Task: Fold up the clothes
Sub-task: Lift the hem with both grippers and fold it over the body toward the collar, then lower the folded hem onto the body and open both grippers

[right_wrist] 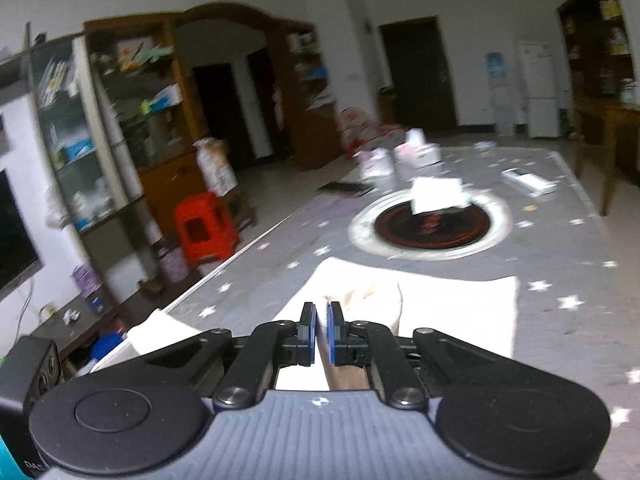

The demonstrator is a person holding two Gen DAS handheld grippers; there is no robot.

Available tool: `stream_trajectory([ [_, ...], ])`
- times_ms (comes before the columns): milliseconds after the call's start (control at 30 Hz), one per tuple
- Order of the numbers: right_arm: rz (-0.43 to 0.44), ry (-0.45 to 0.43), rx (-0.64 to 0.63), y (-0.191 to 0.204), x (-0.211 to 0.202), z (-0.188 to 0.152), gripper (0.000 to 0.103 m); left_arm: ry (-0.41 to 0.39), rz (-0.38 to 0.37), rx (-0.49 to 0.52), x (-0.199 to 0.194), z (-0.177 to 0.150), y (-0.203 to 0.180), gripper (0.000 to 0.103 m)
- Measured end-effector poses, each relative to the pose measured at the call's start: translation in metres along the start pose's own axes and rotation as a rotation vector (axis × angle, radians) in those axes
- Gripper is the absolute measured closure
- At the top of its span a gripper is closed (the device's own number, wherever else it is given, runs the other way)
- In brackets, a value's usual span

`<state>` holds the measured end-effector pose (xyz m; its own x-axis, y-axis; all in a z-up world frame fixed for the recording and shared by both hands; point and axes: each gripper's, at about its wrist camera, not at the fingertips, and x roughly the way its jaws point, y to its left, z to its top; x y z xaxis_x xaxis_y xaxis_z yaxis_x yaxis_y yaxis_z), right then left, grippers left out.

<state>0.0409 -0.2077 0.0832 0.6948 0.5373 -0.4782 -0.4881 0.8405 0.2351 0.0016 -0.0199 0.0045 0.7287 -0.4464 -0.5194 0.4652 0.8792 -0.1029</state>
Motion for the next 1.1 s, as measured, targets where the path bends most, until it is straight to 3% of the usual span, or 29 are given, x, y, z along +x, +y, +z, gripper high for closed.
stream_trajectory([
  [367,0.095,0.145,-0.032,0.039,0.064,-0.030,0.097,-0.021,0.051,-0.057,-0.018,-0.008,0.022,0.025],
  [467,0.112,0.157,-0.036,0.041,0.065,-0.034,0.091,-0.023,0.058,-0.061,-0.020,-0.009,0.025,0.025],
  [633,0.099,0.146,-0.045,0.035,0.048,-0.034,0.091,-0.029,0.066,-0.064,-0.020,-0.006,0.027,0.025],
  [833,-0.011,0.163,-0.087,0.007,0.018,-0.041,0.091,-0.041,0.053,-0.056,-0.017,0.000,0.025,0.025],
  [1100,-0.121,0.209,-0.004,-0.038,-0.011,-0.074,0.091,-0.025,-0.005,-0.026,0.000,0.008,0.006,0.028],
])
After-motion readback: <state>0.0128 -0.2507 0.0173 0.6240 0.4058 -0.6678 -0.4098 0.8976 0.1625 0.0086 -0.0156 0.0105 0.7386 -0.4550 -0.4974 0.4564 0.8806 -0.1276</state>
